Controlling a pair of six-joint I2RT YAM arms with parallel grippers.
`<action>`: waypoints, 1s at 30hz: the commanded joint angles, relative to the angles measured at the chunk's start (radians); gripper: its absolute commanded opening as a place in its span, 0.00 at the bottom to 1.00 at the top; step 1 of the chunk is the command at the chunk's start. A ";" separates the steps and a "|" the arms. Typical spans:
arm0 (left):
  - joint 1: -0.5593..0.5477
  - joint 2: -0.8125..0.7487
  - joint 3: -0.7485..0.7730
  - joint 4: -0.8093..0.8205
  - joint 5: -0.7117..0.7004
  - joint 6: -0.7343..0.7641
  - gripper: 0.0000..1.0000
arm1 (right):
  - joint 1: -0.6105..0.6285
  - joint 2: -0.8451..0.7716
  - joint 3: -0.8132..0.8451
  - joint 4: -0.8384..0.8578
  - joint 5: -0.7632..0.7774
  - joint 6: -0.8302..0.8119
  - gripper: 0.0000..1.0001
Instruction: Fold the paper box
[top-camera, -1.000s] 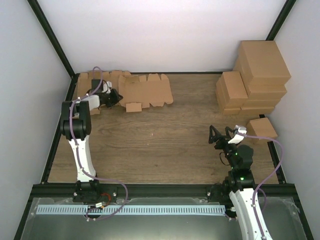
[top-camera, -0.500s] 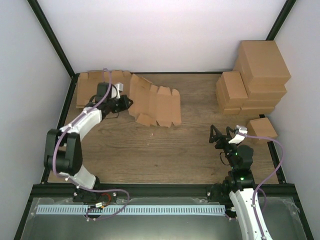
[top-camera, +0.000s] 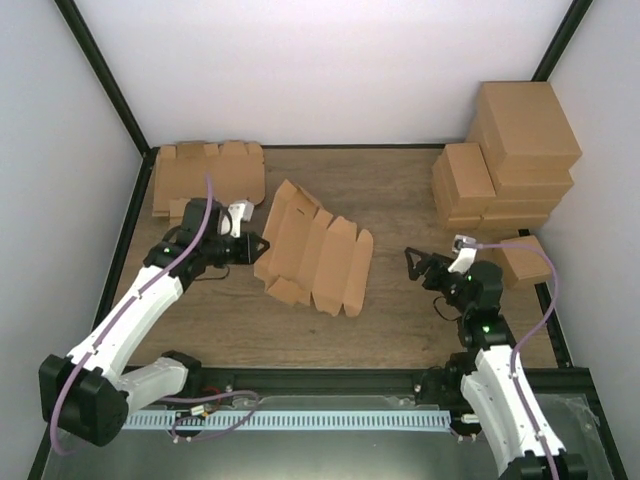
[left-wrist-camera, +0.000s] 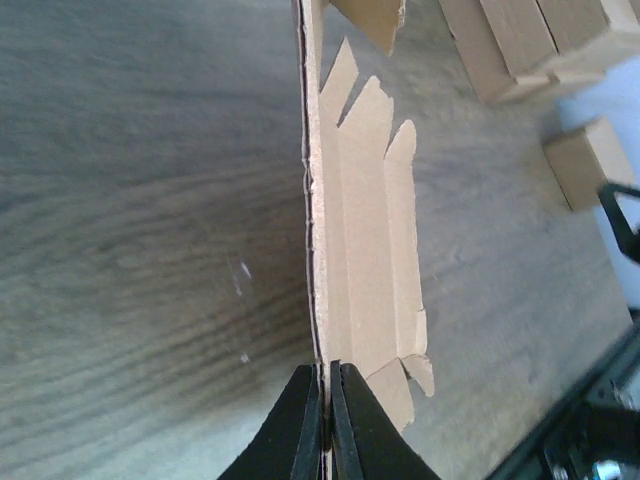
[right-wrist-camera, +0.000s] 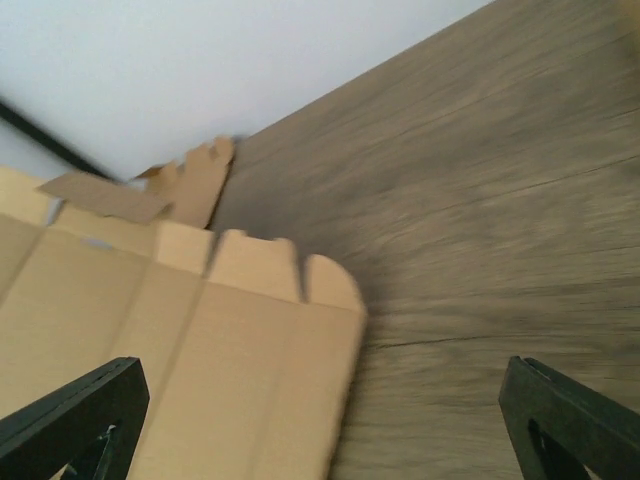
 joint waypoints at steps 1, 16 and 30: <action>-0.046 0.007 0.012 -0.119 0.106 0.074 0.04 | 0.002 0.189 0.118 0.005 -0.345 -0.008 1.00; -0.459 0.172 0.187 -0.243 -0.459 0.211 0.05 | 0.046 0.422 0.222 -0.030 -0.536 -0.152 1.00; -0.785 0.338 0.225 -0.229 -1.035 0.189 0.06 | 0.313 0.603 0.379 0.017 -0.323 0.275 0.96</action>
